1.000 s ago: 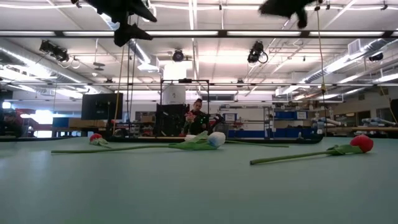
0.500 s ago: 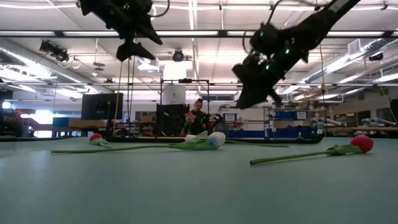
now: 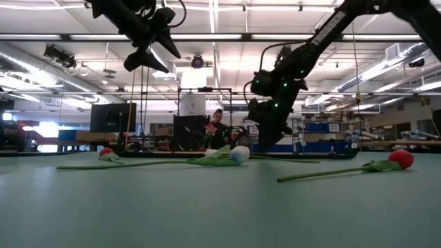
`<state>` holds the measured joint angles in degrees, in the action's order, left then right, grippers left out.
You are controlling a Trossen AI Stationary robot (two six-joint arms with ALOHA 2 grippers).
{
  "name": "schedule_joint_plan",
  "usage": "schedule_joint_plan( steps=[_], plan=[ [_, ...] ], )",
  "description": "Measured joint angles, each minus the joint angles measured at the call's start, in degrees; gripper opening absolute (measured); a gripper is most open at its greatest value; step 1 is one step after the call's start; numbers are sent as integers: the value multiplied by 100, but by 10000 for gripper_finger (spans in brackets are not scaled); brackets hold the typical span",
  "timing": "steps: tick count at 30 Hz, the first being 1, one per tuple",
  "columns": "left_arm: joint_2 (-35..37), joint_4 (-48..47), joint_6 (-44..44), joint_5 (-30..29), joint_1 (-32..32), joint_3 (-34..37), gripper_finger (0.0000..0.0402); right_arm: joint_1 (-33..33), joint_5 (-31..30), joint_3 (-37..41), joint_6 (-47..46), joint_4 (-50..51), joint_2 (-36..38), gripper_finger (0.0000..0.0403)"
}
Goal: Sort flowers into vase by color
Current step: Put the top white flower into the violet vase
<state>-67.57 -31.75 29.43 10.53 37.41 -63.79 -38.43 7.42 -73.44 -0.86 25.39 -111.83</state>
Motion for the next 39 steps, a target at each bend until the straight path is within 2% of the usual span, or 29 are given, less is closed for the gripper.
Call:
schedule_joint_plan(
  steps=[5, 11, 14, 17, 19, 23, 30, 35, 39],
  plan=[
    [0, -2, 21, -118, 0, 0, 274, -97, 89, -725, 446, 609, -632, 115],
    [0, -11, 44, -166, 38, 0, 274, -123, 97, -1242, 786, 1122, -1054, 110],
    [0, -9, 55, -167, 42, 0, 274, -152, 103, -1343, 798, 1281, -1135, 84],
    [0, -17, 55, -165, 40, 0, 274, -154, 117, -1341, 793, 1332, -1105, 32],
    [0, -20, 55, -162, 41, 0, 274, -160, 217, -1327, 728, 1367, -1055, 13],
    [0, -20, 53, -164, 42, 0, 274, -170, 461, -1284, 292, 1467, -866, 15],
    [0, -24, 76, -149, -40, 0, 274, -197, 1346, -1110, -532, 625, -246, 7],
    [2, 17, -353, -147, -355, 1, 274, -142, 1666, -741, -976, -322, 575, 5],
    [2, 330, -672, -147, -724, 2, 274, 0, 1676, -279, -1328, -1069, 1386, 5]
  ],
)
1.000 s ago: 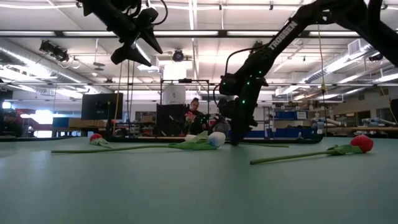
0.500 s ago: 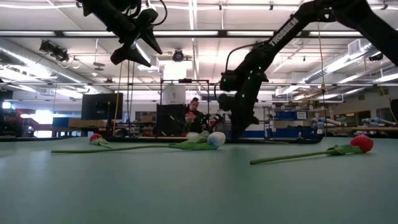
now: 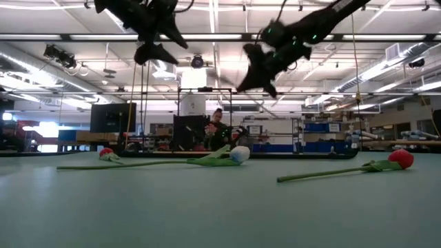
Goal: Sort flowers into vase by color
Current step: Put the top white flower into the violet vase
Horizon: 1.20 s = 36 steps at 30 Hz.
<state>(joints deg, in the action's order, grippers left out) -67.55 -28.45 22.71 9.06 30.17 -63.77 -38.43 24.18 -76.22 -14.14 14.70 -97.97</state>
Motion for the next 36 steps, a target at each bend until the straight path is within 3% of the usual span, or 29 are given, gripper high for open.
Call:
schedule_joint_plan(
  steps=[7, 15, 23, 28, 36],
  plan=[
    [0, 963, -625, 3, -472, 0, 274, 456, -598, 1008, -1082, -1788, 1457, 4],
    [-6, 2037, -869, 61, -1021, 0, 274, 1648, -1852, 1940, -1109, -3649, 2459, 4],
    [-418, 2571, -1658, 55, -1781, 2, 274, 3067, -3159, 2008, -352, -4507, 2393, 5],
    [-586, 2935, -1695, 52, -1965, 4, 272, 3603, -3600, 2004, -20, -4635, 2265, 6],
    [-707, 3775, -2007, 483, -2134, -1, 213, 4117, -4125, 2004, 282, -5019, 2051, 8]
  ],
)
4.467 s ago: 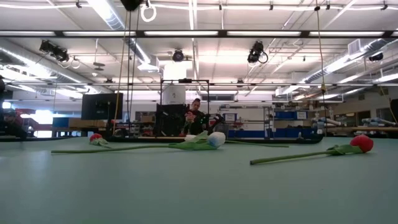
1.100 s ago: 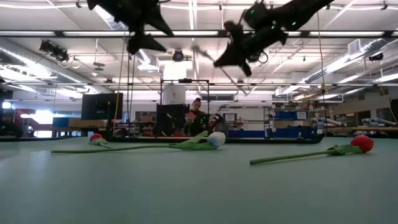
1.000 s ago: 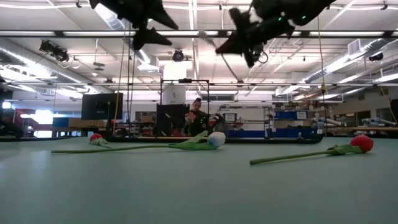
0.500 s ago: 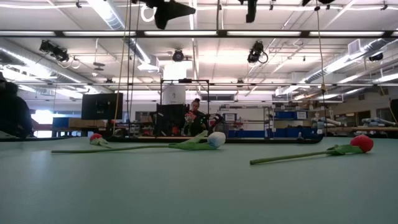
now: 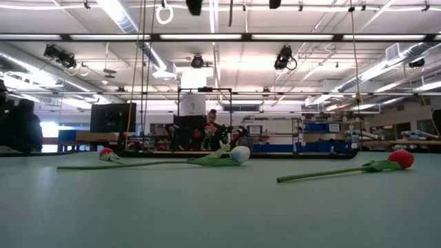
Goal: Sort flowers into vase by color
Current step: Put the top white flower into the violet vase
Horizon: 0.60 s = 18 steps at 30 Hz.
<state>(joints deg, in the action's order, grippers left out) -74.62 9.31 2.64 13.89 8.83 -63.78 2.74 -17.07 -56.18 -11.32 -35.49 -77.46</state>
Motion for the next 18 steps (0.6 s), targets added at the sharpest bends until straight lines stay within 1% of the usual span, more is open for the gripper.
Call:
schedule_joint_plan(
  steps=[3, 7, 9, 12, 14, 16, 18],
  plan=[
    [-105, 164, -224, 387, -111, 3, 188, 58, 12, 0, 139, -234, -38, 8],
    [-223, 412, -221, 370, -204, 3, 170, 67, 50, -2, 206, -296, -56, 9],
    [-230, 426, -199, 251, -188, 3, 165, 61, 71, -2, 241, -305, -56, 9],
    [-230, 461, -197, 99, -152, 3, 157, 55, 233, -2, 300, -303, -56, 9],
    [-230, 464, -198, 97, -102, 3, 152, 50, 347, -2, 393, -294, -56, 9],
    [-230, 467, -193, 94, -90, 3, 139, 50, 370, -2, 447, -272, -56, 10],
    [-230, 465, -181, 94, -57, 3, 115, 48, 410, -2, 500, -246, -56, 15]
  ],
)
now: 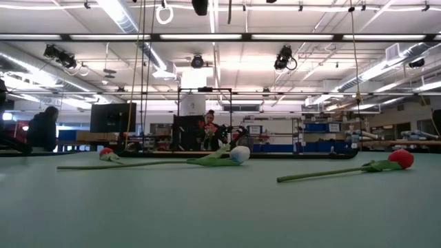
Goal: Sort flowers into vase by color
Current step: Put the top white flower into the violet vase
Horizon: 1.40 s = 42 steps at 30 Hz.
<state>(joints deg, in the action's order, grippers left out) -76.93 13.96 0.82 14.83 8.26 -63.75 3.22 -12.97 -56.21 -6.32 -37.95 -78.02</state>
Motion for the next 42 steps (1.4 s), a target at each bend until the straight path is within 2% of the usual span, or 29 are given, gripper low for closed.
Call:
schedule_joint_plan(
  steps=[5, 6, 11, 16, 20, 26, 29, 34, 38, 42],
  plan=[
    [0, -20, 202, 5, 100, 0, 21, -39, -28, 0, 4, 50, 0, 50],
    [0, -35, 208, 7, 125, 0, 13, -55, -24, 0, 2, 58, 0, 58],
    [4, -257, 198, 5, 165, -2, 5, -150, 76, 0, -9, 48, 1, 89],
    [4, -870, 48, 136, 165, -2, 3, -253, 192, 0, -153, 61, 39, 96],
    [4, -1151, -23, 138, 165, -2, 2, -306, 276, 0, -333, 287, 39, 84],
    [4, -1299, -22, 144, 165, -2, 2, -326, 237, 0, -570, 693, 42, 14],
    [4, -1482, -22, 136, 165, -2, 21, -213, -66, -2, -591, 1019, 70, 12],
    [163, -1862, -16, 140, 258, -9, 97, 243, -1077, -1, -601, 2254, 240, 12],
    [401, -2589, -12, 134, 472, -9, 156, 818, -1928, 0, -784, 3016, 548, 12],
    [689, -3051, -20, 136, 719, -7, 185, 1527, -2722, 0, -1055, 3679, 875, 12]
  ],
)
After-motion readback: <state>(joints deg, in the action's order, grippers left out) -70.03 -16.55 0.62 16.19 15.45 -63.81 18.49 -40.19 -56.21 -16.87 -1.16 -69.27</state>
